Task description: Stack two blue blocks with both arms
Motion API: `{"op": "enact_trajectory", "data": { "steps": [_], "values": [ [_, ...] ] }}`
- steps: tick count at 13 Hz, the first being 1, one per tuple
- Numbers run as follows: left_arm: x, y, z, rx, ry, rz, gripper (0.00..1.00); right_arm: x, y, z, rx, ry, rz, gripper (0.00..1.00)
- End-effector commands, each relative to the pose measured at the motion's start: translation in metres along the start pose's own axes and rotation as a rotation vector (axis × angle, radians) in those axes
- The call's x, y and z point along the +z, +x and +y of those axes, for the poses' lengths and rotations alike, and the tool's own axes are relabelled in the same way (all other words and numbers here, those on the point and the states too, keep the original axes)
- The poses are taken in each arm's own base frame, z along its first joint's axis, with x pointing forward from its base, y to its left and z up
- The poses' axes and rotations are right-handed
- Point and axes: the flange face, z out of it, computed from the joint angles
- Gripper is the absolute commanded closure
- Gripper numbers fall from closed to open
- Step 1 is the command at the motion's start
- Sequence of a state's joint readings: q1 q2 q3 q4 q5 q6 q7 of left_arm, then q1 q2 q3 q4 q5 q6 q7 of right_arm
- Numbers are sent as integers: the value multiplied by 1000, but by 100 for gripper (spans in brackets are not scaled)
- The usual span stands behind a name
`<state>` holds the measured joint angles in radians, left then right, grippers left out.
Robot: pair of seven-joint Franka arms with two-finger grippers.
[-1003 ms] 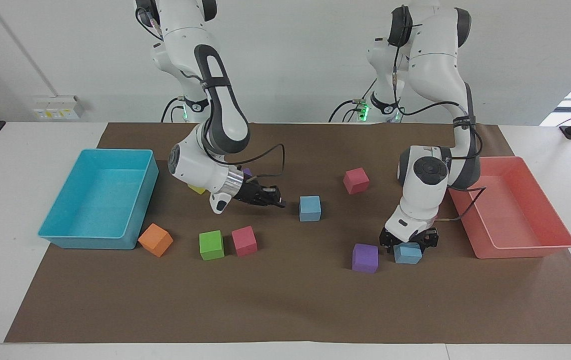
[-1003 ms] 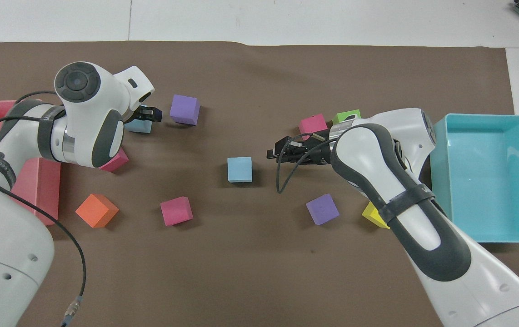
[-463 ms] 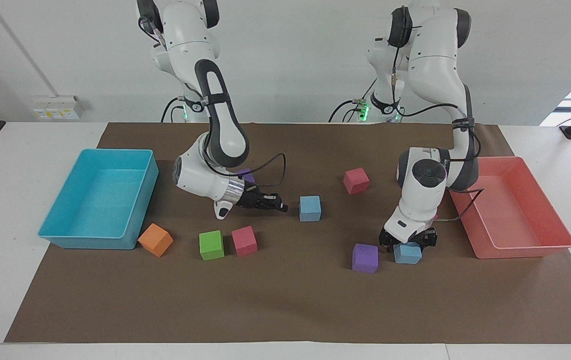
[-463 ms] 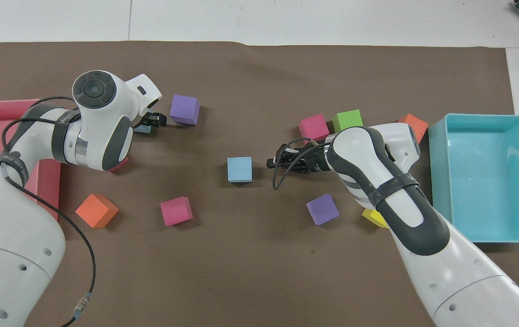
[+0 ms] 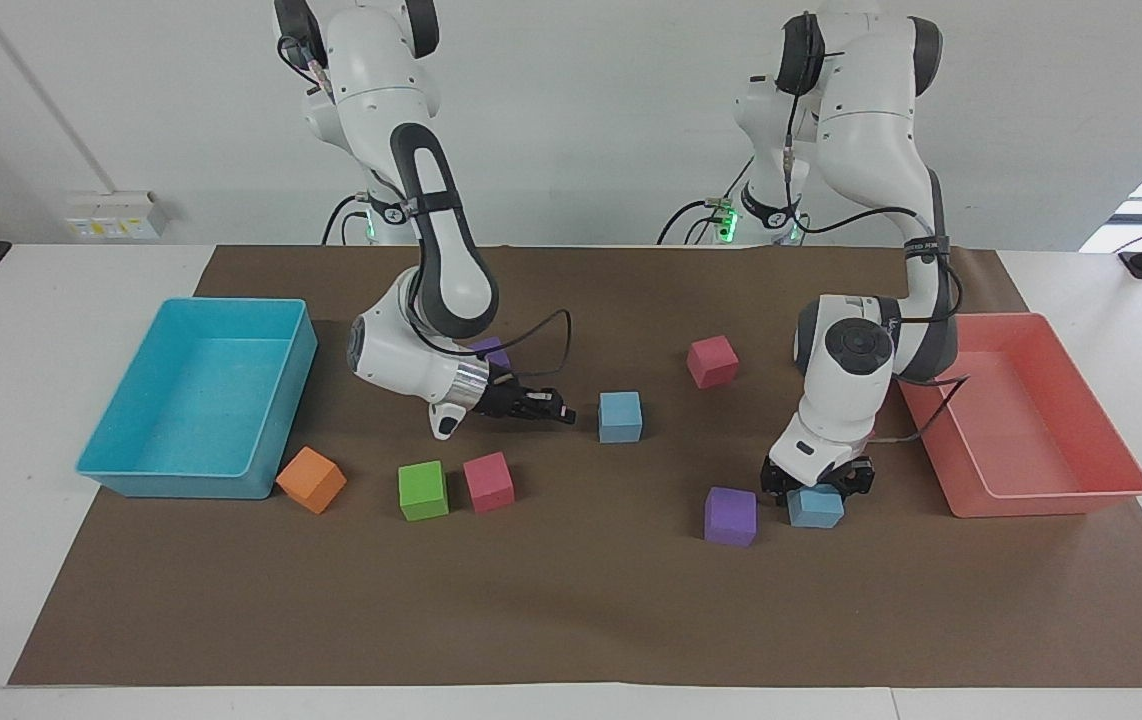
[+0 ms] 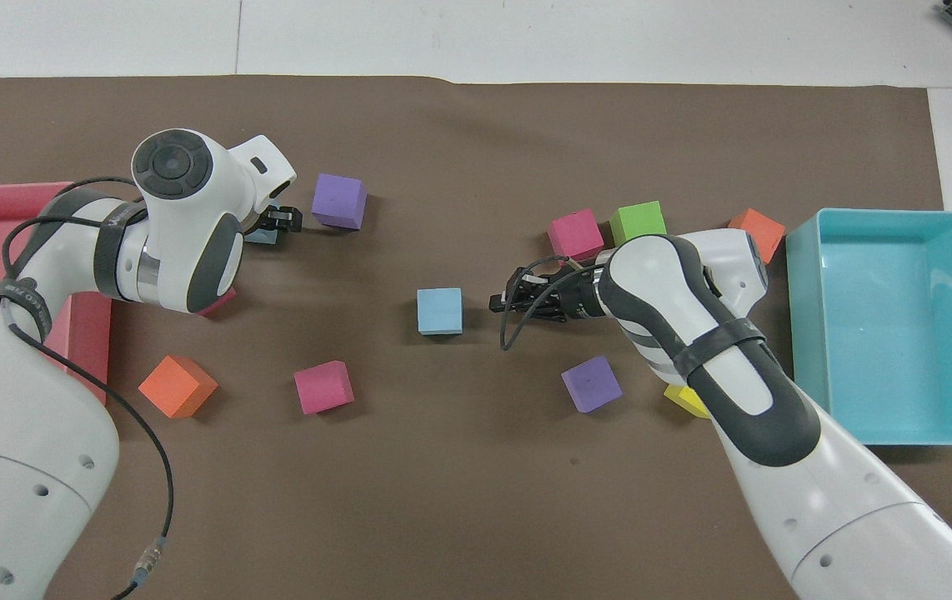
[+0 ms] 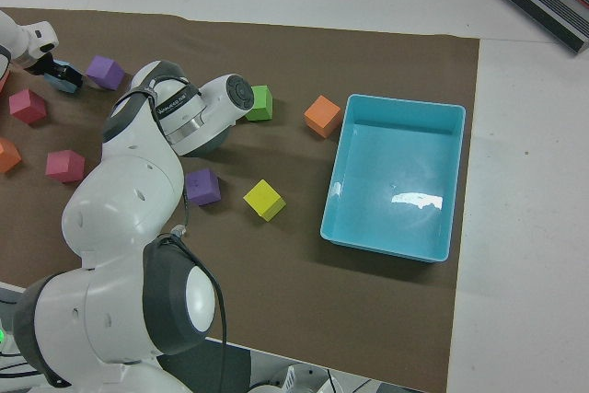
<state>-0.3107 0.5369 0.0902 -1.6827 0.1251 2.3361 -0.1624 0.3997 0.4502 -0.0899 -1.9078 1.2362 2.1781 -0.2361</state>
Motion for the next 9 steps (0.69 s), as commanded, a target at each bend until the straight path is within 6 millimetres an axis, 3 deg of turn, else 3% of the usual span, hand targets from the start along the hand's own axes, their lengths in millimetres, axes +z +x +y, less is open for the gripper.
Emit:
{"op": "enact_trajectory", "data": {
  "steps": [1, 3, 6, 8, 9],
  "values": [
    [-3, -1, -3, -1, 8, 26, 77, 2, -2, 3, -8, 23, 14, 100],
    [-14, 3, -9, -11, 8, 43, 77, 2, -2, 3, -7, 22, 15, 100],
    [-55, 1, -11, -26, 4, 51, 76, 3, -2, 4, -5, 22, 15, 100],
    [-91, -7, -4, -18, 7, 11, 76, 2, -2, 4, -5, 22, 16, 100],
    [-106, -14, 11, -18, 9, -13, 76, 1, -2, 4, -5, 21, 18, 100]
  ]
}}
